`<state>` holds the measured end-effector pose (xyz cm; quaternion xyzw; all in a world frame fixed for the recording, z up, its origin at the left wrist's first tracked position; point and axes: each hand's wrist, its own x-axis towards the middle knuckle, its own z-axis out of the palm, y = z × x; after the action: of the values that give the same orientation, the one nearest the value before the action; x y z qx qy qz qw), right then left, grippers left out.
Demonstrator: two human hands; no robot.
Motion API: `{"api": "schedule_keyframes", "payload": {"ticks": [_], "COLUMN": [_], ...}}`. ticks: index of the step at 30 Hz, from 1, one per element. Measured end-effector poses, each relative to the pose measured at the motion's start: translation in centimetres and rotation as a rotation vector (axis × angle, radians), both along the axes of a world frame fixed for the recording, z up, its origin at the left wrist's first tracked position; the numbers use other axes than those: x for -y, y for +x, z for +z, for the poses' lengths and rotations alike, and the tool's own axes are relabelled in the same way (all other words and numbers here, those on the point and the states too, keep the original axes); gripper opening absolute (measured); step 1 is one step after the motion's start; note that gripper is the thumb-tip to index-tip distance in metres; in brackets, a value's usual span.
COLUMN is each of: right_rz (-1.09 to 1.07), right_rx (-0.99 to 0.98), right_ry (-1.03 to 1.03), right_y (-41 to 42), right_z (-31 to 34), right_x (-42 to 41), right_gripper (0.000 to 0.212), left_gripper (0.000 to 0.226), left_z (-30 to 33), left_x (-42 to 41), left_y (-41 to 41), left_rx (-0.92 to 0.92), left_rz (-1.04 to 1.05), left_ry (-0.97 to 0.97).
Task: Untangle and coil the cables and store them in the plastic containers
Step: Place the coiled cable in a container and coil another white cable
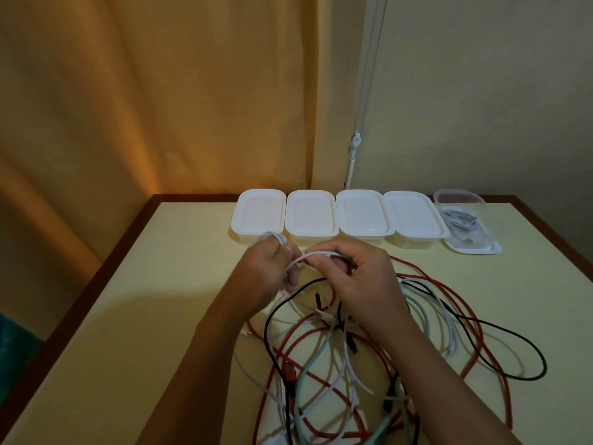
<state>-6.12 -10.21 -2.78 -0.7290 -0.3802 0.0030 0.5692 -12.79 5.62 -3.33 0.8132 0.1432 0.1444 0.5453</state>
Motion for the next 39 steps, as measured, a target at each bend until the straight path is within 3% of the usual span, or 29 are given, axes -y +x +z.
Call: {"api": "schedule_keyframes", "payload": {"ticks": [4,10,12,15,19,22,27,31,34,36,39], "right_rz": [-0.075,-0.027,0.0,0.068,0.199,0.253,0.245,0.299,0.224,0.119,-0.002], "right_rx": [-0.023,-0.115,-0.141,-0.184,-0.16,-0.093,-0.058,-0.049,-0.059,-0.052,-0.027], "right_ry": [0.075,0.023,-0.057,-0.175,-0.345,-0.414,-0.46,-0.469,-0.469,-0.455,-0.361], "right_y": [0.6,0.7,0.6,0.3,-0.3,-0.7,-0.4,-0.5,0.3,1.0,1.5], "right_z": [-0.2,-0.6,-1.1,-1.3,-0.8,-0.9,-0.4,-0.1,0.3,0.6,0.9], "right_x": [0.1,-0.2,-0.5,-0.6,-0.7,-0.8,-0.3,0.2,0.9,1.6,2.2], "right_gripper": [0.011,0.023,0.026,0.027,0.027,0.025,0.023,0.015,0.006,0.004,0.011], "left_gripper": [0.066,0.045,0.046,0.047,0.043,0.039,0.039,0.033,0.043,0.05,0.067], "left_z": [1.1,2.2,2.2,2.5,3.0,2.1,0.1,-0.8,-1.4,-1.6,-0.6], "left_x": [0.7,0.5,0.4,0.4,0.5,0.4,-0.2,0.4,0.3,0.4,0.9], "left_y": [-0.7,-0.9,-0.8,-0.6,0.0,0.6,0.8,1.1,1.1,0.7,-0.1], "left_rx": [-0.188,-0.005,0.125,0.394,0.683,0.7,0.446,0.311,-0.102,-0.289,-0.372], "left_rz": [-0.337,-0.71,-0.726,-0.453,-0.025,0.147,0.302,0.29,0.168,0.005,-0.217], "left_ry": [-0.352,-0.92,-1.13,-1.222,-1.157,-0.915,-0.098,0.041,0.228,0.18,-0.151]}}
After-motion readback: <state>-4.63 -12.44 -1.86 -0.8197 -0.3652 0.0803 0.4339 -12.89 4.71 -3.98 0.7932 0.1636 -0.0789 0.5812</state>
